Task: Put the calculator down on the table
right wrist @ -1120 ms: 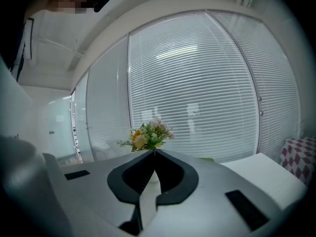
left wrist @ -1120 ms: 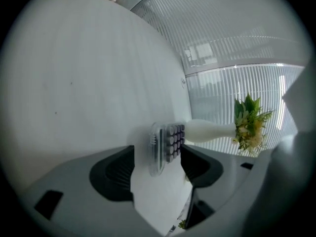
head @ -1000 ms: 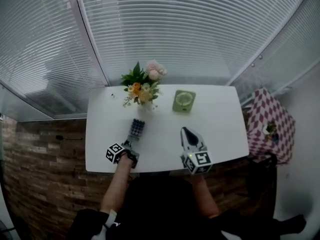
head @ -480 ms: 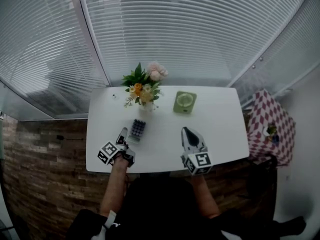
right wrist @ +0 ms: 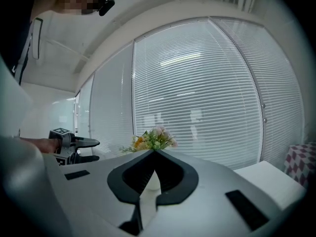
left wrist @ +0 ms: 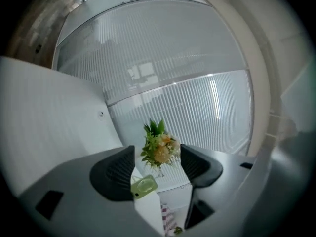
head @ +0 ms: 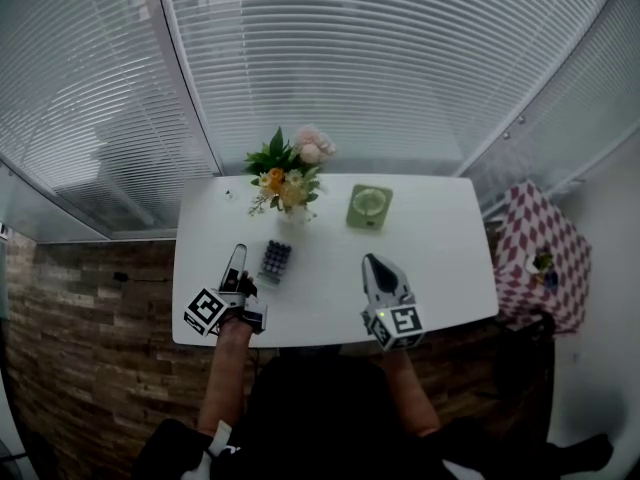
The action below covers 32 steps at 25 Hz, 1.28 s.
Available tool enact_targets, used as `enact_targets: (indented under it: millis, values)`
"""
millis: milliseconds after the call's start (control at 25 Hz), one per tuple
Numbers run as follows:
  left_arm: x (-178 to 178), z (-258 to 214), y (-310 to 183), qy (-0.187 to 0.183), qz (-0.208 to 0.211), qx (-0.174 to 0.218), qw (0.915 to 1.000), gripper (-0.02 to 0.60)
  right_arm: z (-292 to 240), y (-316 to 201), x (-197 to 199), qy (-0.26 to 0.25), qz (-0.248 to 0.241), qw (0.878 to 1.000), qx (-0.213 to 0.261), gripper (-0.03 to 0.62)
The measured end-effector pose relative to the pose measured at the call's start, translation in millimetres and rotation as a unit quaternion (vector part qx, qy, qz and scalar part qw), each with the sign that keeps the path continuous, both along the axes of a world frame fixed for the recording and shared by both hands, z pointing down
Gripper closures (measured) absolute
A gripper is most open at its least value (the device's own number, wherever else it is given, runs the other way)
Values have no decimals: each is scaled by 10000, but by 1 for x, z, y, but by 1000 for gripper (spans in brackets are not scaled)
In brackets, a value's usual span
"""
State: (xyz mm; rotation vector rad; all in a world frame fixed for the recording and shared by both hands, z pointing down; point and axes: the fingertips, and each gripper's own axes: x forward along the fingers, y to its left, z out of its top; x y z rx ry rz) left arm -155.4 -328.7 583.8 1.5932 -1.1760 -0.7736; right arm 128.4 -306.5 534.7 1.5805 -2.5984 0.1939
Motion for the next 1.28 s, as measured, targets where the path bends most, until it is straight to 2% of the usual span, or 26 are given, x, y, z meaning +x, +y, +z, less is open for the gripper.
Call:
enact_targets:
  millis: [120,280,360,400,480,600,680,800,840,880,1000,1080,1280]
  values:
    - [0,-16,2,-851,22,250,9961,311,-1,-1,2,50,-7,10000,78,588]
    - [3,-28,4,-1427,34,454,9887,311,2,-2,5,120,56,9999,33,588]
    - [7,-31,8,-1979,101,574,9785,311,2,-2,2,95,12,9999,63,588]
    - [9,-34,10,-2321,138,669,9703,311,2,0,0,81,-22,10000,33,588]
    - [11,-43,13,-3018,183,853,9494,311,5,1,-1,140,-58,9999,-18,588]
    - [12,-54,18,-3935,171,1068,9130,313,0,1,-8,200,-194,9996,100,588]
    - [13,-62,22,-4505,205,1260,8836,313,-1,5,-16,209,-357,9991,102,588]
    - [21,-77,27,-5286,325,1656,8319,311,-5,8,-25,312,-517,9981,108,588]
    - [23,-82,28,-5440,360,1765,8195,313,-6,8,-27,317,-544,9980,113,588]
    - [25,-85,30,-5535,390,1847,8111,313,-6,8,-28,302,-561,9979,122,588]
    - [34,-98,33,-5675,350,2222,7920,311,-7,8,-30,255,-585,9979,122,588]
    - [37,-105,35,-5714,257,2424,7836,311,-5,7,-30,273,-584,9979,91,588]
    - [30,-117,40,-5596,90,2598,7869,311,-5,4,-31,240,-559,9981,85,588]
